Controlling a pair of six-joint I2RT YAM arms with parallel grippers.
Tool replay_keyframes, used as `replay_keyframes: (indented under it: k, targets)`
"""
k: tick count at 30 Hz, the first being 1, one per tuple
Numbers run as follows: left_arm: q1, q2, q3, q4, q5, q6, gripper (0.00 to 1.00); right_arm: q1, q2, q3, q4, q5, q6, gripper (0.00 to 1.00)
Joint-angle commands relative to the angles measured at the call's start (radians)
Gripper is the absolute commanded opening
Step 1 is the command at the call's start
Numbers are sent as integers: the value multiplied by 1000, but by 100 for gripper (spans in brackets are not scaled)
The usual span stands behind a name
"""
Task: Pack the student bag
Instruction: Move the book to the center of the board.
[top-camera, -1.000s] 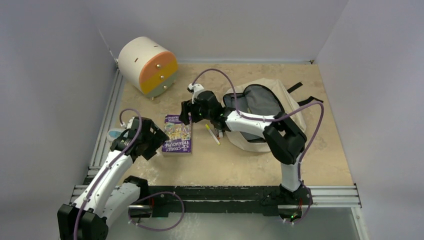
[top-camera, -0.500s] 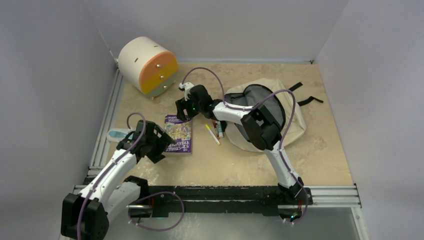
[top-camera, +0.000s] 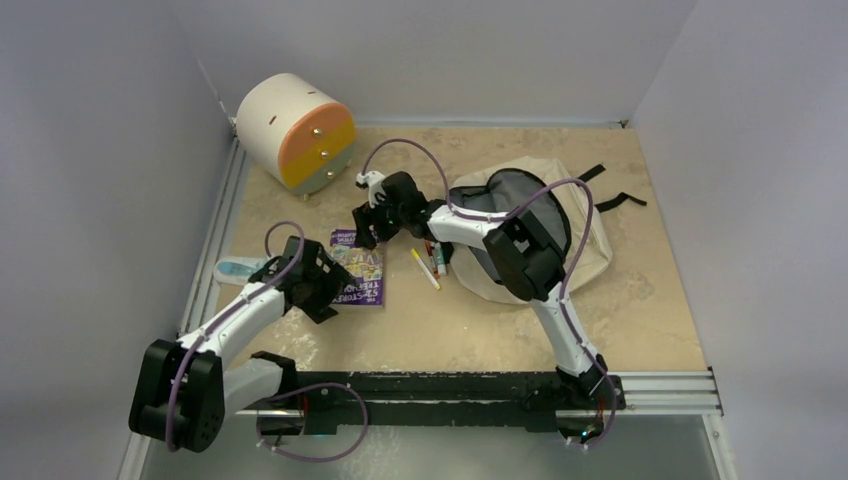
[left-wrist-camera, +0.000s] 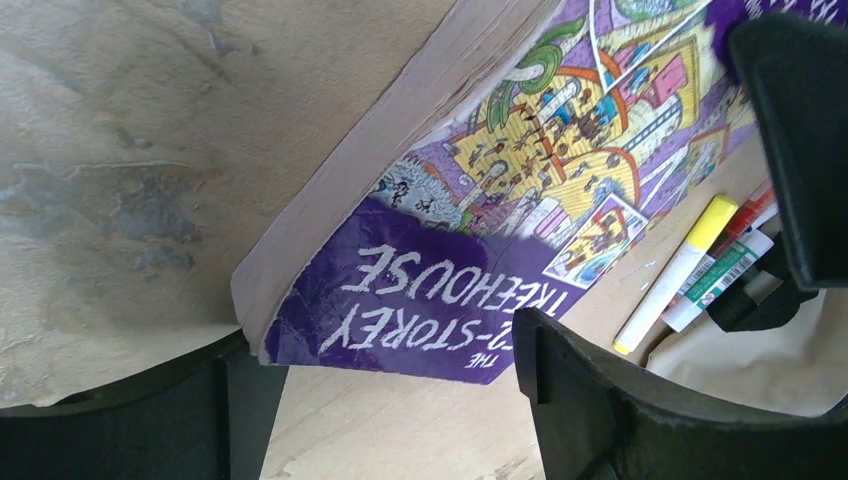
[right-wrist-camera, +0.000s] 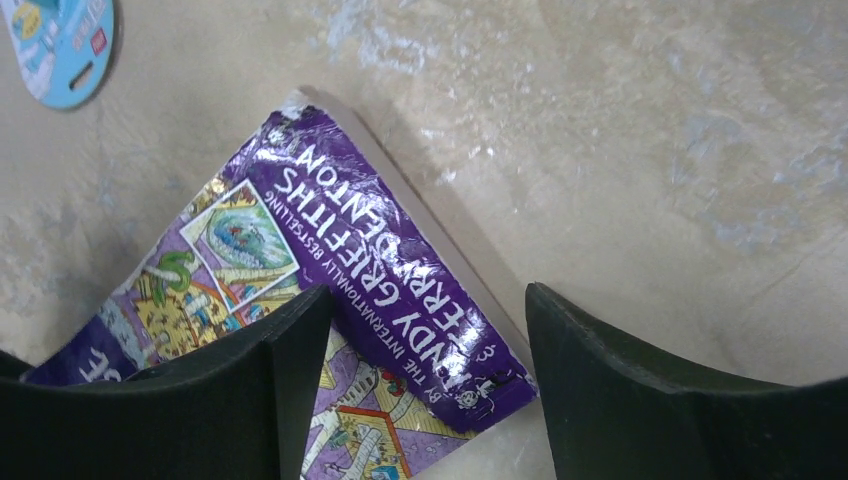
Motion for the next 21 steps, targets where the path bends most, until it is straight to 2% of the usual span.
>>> replay_keyframes:
  k: [1, 8, 21]
  targets:
    - [-4, 43, 12, 56, -48, -8, 80, 2, -86, -83, -61, -62, -16, 71]
    - [13, 121, 98, 48, -123, 65, 80, 2, -168, -204, -79, -46, -17, 68]
    - [65, 342, 263, 92, -153, 154, 80, 34, -321, -440, 10, -66, 100, 65]
